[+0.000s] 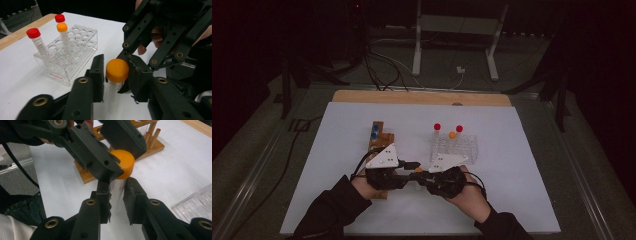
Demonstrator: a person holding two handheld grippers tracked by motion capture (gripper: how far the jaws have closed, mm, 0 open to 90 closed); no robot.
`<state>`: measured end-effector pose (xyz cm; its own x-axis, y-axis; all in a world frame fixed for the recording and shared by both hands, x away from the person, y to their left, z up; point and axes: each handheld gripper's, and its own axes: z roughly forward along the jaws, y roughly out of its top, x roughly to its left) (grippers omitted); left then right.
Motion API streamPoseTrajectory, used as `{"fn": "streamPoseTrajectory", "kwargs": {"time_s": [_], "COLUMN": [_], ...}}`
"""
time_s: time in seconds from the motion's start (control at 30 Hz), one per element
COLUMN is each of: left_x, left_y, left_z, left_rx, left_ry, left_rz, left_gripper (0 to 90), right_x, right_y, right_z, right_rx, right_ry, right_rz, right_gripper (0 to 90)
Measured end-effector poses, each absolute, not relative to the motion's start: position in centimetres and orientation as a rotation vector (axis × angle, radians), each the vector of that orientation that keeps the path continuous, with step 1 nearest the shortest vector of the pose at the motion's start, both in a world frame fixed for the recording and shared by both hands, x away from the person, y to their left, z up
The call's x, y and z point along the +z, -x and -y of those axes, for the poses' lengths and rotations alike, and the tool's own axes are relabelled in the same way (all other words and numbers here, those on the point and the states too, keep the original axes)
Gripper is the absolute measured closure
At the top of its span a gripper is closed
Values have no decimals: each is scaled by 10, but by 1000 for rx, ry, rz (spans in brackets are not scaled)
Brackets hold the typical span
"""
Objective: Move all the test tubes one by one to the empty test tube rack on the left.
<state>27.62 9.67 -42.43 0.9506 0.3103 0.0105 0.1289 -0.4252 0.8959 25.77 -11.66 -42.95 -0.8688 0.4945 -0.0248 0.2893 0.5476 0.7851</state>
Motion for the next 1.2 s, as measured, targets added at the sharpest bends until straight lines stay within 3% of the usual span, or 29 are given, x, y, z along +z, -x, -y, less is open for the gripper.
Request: {"fn": "streamPoseTrajectory", "kwargs": {"time_s": [0.3, 0.47, 0.87, 0.93, 1.03, 1.2], "left_x": [-421, -415, -387, -382, -375, -367], "left_y": [-279, -281, -290, -292, -295, -301], "left_z": [-96, -101, -127, -133, -141, -155], "left_rx": [204, 222, 312, 339, 364, 398], "left_ry": [-2010, -1995, -1948, -1943, -1930, -1919], "left_rz": [-301, -318, -364, -377, -399, -441], "left_gripper": [717, 718, 719, 719, 719, 719], "right_x": [-429, -423, -418, -418, -416, -413], "right_y": [-259, -259, -259, -259, -259, -259], "right_z": [120, 124, 148, 152, 158, 164], "right_rx": [1257, 1292, 1384, 1392, 1397, 1427], "right_ry": [-669, -682, -797, -811, -820, -826], "right_rz": [-2530, -2487, -2377, -2355, -2349, -2324], "right_gripper": [735, 515, 153, 136, 24, 0]}}
